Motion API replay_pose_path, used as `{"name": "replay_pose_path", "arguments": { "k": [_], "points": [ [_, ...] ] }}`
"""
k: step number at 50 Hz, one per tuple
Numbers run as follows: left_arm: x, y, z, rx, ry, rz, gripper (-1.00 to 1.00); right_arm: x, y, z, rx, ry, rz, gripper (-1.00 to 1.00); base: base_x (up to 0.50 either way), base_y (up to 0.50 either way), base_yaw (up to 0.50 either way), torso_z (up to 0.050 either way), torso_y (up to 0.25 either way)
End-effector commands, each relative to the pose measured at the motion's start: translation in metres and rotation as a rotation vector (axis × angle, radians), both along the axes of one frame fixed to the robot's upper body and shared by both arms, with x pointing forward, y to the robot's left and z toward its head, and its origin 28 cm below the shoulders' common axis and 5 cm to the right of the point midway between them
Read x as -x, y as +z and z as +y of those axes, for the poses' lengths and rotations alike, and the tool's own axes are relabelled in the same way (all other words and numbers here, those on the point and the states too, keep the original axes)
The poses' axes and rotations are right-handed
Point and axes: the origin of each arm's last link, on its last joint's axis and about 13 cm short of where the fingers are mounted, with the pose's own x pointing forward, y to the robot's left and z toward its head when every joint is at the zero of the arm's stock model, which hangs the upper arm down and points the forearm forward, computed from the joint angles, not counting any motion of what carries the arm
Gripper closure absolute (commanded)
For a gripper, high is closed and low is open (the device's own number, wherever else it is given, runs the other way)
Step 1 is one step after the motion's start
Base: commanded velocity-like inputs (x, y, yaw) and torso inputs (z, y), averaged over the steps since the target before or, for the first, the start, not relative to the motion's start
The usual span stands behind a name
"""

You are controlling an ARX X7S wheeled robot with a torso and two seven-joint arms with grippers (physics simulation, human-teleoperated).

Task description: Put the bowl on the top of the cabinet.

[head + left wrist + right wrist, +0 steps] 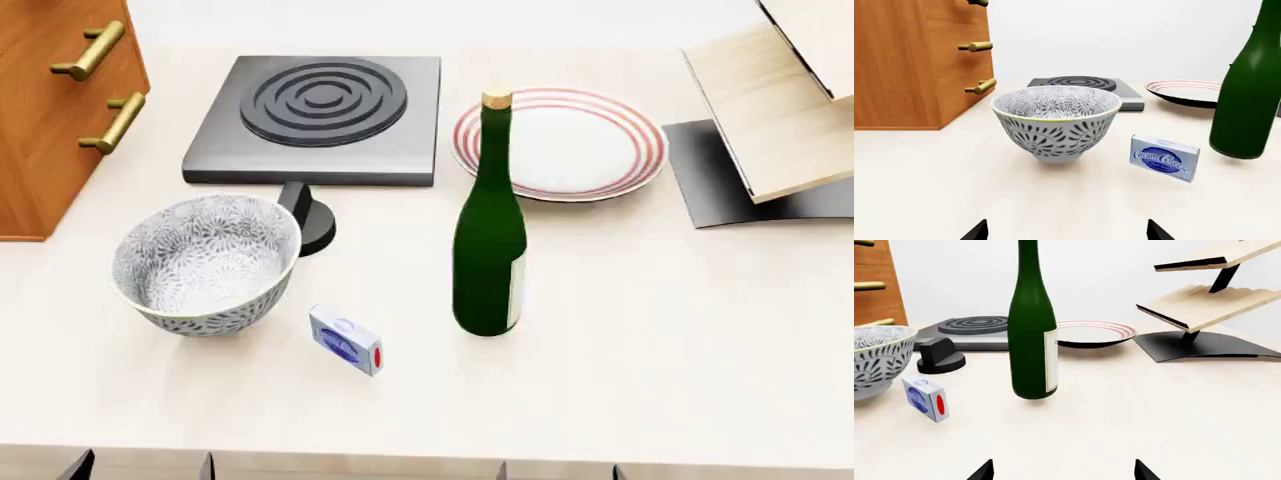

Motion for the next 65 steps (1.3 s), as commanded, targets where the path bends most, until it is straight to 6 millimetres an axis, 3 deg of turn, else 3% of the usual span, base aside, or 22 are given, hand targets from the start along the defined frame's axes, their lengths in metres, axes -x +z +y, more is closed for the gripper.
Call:
{"name": "replay_pose_path", "arguments": {
  "k": [1, 15, 21, 28, 38, 65],
  "points": [
    [0.000, -0.001, 0.000, 0.000, 0.000, 0.000, -1.00, 0.000, 0.000, 0.001, 0.000, 0.000, 0.000, -1.00, 0.00, 0.00, 0.00, 0.000, 0.000],
    [0.002, 0.008, 0.001, -0.011, 0.028, -0.039, -1.00, -0.005, 0.004, -0.003, -0.023, -0.007, 0.011, -1.00, 0.00, 0.00, 0.00, 0.000, 0.000],
    [0.003, 0.027, 0.002, -0.025, 0.036, -0.081, -1.00, -0.004, 0.020, -0.002, -0.013, -0.010, -0.016, -1.00, 0.00, 0.00, 0.00, 0.000, 0.000],
    [0.006, 0.063, 0.000, -0.040, 0.028, -0.158, -1.00, 0.000, 0.060, -0.004, -0.016, 0.003, -0.100, -1.00, 0.00, 0.00, 0.00, 0.000, 0.000],
    [0.005, 0.083, -0.001, -0.051, 0.033, -0.192, -1.00, 0.002, 0.078, -0.003, 0.011, 0.022, -0.149, -1.00, 0.00, 0.00, 0.00, 0.000, 0.000],
    [0.003, 0.093, -0.004, -0.061, 0.023, -0.206, -1.00, 0.000, 0.088, -0.008, -0.018, -0.001, -0.179, -1.00, 0.00, 0.00, 0.00, 0.000, 0.000]
  ]
}}
